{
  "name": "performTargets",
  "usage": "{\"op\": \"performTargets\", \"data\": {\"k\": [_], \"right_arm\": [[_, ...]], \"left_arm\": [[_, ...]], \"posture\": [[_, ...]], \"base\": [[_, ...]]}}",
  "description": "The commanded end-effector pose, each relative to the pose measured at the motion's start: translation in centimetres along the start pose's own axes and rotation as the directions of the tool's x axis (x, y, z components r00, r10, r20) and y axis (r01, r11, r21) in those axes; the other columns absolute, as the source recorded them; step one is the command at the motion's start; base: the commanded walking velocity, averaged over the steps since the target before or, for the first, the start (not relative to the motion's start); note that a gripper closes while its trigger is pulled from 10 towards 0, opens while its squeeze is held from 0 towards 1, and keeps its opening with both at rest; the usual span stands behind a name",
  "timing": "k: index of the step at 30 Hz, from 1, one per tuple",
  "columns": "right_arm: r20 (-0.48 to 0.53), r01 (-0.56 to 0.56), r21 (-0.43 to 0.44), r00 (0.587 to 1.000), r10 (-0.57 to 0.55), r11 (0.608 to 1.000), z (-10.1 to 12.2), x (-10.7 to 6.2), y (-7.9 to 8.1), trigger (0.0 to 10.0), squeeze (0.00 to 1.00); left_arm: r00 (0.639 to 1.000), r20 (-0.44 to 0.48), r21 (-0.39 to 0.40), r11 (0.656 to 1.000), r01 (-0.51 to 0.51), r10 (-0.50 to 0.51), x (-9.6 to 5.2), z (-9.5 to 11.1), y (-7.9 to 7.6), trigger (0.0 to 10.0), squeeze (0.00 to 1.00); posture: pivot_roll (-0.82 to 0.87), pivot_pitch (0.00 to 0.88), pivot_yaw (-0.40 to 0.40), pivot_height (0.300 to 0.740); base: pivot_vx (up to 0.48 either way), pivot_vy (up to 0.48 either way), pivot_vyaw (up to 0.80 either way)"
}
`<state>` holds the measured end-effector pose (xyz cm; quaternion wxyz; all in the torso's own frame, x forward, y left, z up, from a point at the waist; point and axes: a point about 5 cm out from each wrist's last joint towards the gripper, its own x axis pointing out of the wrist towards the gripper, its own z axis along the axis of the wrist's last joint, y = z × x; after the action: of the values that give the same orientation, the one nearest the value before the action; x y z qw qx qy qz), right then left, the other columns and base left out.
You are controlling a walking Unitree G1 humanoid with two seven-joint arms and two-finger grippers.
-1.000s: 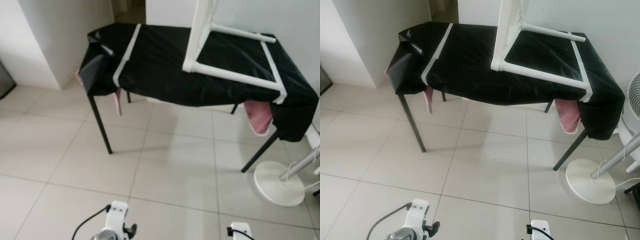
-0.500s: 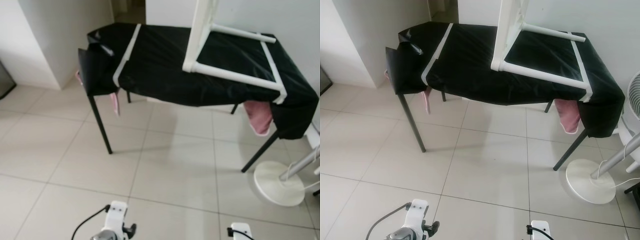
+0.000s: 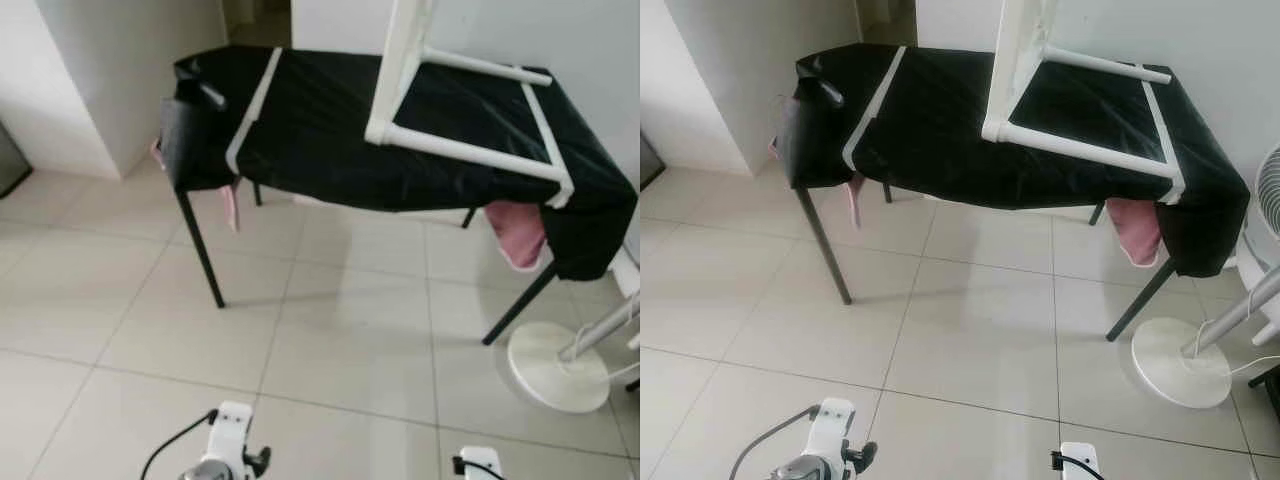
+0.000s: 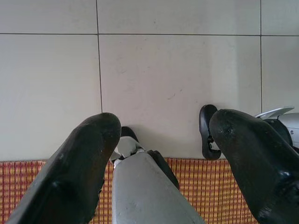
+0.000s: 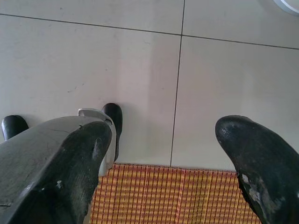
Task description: Building children table
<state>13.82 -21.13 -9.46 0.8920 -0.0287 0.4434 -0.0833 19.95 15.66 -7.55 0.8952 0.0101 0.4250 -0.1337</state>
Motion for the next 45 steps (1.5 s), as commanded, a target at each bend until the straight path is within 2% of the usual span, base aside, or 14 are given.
{"op": "performTargets", "data": {"k": [1,11,37,45], "right_arm": [[-0.034,0.005,0.019,0.999,-0.004,1.000,-0.71,-0.16,0.01,10.0,0.00],[-0.032,0.007,0.015,0.999,-0.006,1.000,-0.55,-0.10,-0.11,10.0,0.00],[-0.029,0.008,0.010,1.000,-0.007,1.000,-0.34,-0.02,-0.30,10.0,0.00],[-0.027,0.006,0.010,1.000,-0.006,1.000,-0.22,0.02,-0.18,10.0,0.00]], "left_arm": [[0.997,-0.022,-0.007,0.997,-0.078,0.078,-0.11,-0.53,0.39,10.0,0.00],[0.997,-0.019,-0.014,0.997,-0.080,0.079,-0.07,-0.45,0.32,10.0,0.00],[0.997,-0.013,-0.045,0.996,-0.082,0.082,-0.03,-0.37,0.28,10.0,0.00],[0.996,-0.006,-0.058,0.995,-0.084,0.084,-0.03,-0.25,0.33,10.0,0.00]], "posture": [[0.01,0.016,-0.037,0.740],[0.01,0.016,-0.043,0.740],[0.01,0.012,-0.049,0.740],[0.01,0.004,-0.050,0.740]], "base": [[0.000,0.000,0.00],[0.000,0.000,0.00],[0.265,0.000,0.00],[0.000,0.000,0.00]]}}
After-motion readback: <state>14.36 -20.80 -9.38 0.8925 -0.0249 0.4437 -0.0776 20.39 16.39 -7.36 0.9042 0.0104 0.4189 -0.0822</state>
